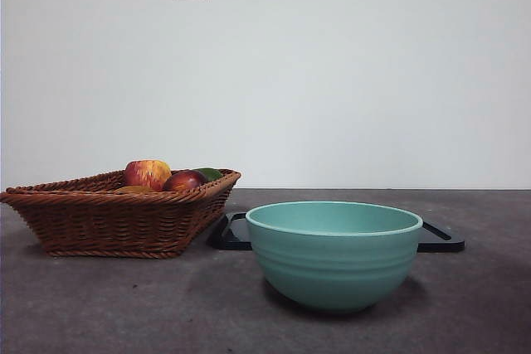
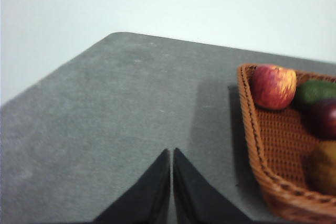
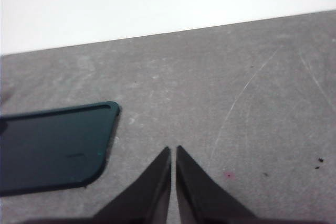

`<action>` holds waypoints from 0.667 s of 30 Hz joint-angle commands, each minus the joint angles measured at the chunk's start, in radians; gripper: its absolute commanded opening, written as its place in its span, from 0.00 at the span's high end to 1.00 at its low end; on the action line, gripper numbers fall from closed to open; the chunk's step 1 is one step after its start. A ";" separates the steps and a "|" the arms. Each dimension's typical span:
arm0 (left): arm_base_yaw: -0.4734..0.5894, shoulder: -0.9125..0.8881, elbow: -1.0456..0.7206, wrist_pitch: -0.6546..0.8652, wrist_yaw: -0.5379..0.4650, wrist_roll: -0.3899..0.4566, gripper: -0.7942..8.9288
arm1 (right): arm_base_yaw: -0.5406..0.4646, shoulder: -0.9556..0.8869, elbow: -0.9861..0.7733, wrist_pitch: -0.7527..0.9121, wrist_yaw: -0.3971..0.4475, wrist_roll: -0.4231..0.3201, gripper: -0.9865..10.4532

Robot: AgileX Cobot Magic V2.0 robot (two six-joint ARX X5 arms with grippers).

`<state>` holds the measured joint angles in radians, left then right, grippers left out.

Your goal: Pick up the wifruite, put it on the bowl, pick up the plate, put it on desk

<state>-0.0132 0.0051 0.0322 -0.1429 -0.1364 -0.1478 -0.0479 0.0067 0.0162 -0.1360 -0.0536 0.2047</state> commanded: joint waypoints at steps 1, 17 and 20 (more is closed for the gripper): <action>0.002 -0.002 -0.006 0.008 -0.002 -0.121 0.91 | -0.002 -0.003 -0.003 0.031 -0.024 0.102 0.91; 0.002 0.007 0.191 -0.054 0.048 -0.212 0.91 | -0.002 -0.002 0.131 0.058 -0.103 0.158 0.91; 0.002 0.019 0.269 -0.123 0.051 -0.210 0.91 | -0.002 -0.002 0.198 0.014 -0.103 0.153 0.91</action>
<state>-0.0132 0.0193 0.2714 -0.2672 -0.0929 -0.3546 -0.0479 0.0067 0.1947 -0.1200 -0.1566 0.3492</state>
